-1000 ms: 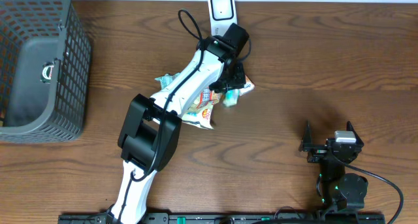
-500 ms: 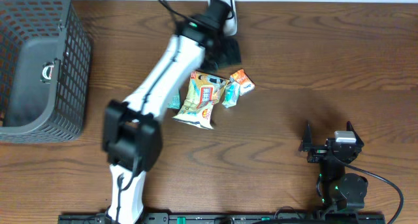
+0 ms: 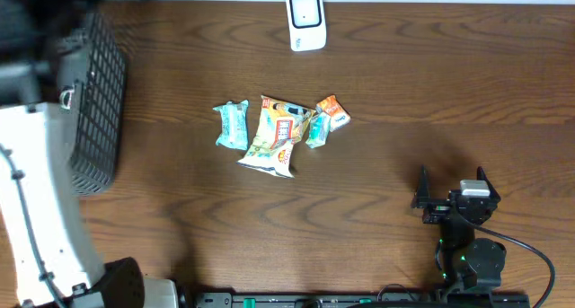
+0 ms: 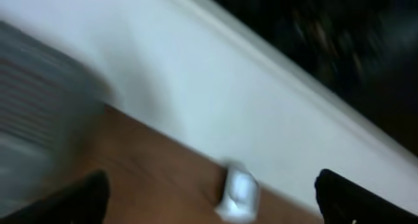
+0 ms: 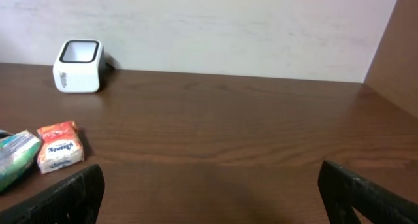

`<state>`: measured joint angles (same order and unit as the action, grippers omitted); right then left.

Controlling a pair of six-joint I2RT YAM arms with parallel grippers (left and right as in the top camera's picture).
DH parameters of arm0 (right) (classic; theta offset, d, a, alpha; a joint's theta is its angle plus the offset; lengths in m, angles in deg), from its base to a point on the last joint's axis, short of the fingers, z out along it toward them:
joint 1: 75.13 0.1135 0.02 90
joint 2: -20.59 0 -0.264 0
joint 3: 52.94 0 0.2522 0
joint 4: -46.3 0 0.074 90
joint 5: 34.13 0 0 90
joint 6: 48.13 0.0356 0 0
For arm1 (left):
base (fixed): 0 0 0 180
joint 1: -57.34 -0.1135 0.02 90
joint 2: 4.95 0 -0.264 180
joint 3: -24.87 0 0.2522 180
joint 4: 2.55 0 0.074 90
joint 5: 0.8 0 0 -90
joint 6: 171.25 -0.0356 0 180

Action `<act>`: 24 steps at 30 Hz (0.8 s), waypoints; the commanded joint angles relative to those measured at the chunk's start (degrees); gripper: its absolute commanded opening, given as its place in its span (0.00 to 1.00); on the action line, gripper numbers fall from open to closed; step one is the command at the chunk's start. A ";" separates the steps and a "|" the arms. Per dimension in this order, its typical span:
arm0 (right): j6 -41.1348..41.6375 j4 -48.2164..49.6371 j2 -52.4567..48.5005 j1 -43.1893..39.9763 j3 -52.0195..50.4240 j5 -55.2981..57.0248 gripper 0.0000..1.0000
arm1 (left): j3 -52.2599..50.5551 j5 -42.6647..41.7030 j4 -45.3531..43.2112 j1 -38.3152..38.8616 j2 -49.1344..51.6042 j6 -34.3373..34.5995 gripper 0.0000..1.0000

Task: Scan the item barcode
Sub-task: 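Reach the left gripper into the basket and grasp the dark green tin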

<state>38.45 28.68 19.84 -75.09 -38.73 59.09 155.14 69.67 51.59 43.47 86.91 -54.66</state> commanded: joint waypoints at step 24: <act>0.15 -0.17 0.11 0.39 -0.13 0.26 0.99 | -2.03 11.67 2.19 -20.28 26.99 0.17 0.98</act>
<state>38.45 28.68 19.84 -75.09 -38.73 59.09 153.50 80.60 54.41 22.38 110.75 -54.25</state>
